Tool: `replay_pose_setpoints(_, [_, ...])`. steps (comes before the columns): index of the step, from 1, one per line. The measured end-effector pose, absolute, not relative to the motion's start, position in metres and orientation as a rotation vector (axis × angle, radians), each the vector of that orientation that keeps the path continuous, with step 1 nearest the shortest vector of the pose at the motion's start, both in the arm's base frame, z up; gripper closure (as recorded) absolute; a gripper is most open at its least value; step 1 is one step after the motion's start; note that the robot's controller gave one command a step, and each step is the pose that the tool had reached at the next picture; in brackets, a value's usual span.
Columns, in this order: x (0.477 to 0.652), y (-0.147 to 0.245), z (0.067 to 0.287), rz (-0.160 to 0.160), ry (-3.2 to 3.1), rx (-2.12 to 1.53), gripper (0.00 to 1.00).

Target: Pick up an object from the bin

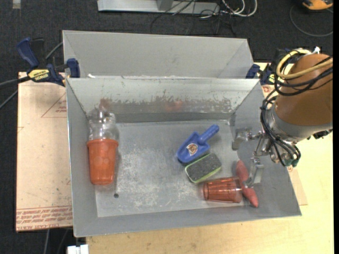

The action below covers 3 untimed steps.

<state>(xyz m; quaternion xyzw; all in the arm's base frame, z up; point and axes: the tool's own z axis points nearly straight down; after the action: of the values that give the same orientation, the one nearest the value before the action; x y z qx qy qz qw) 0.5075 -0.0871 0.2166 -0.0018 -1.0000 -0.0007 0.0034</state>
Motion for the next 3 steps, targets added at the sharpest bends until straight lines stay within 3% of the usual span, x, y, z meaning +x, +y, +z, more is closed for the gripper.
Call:
replay_pose_setpoints(1, [0.509,-0.086,0.221,0.000,-3.142,0.001,0.00])
replay_pose_setpoints(2, [0.492,-0.054,0.093,-0.002,-3.139,0.099,0.00])
replay_pose_setpoints(3, [0.488,-0.039,0.154,-0.002,-3.137,0.136,0.00])
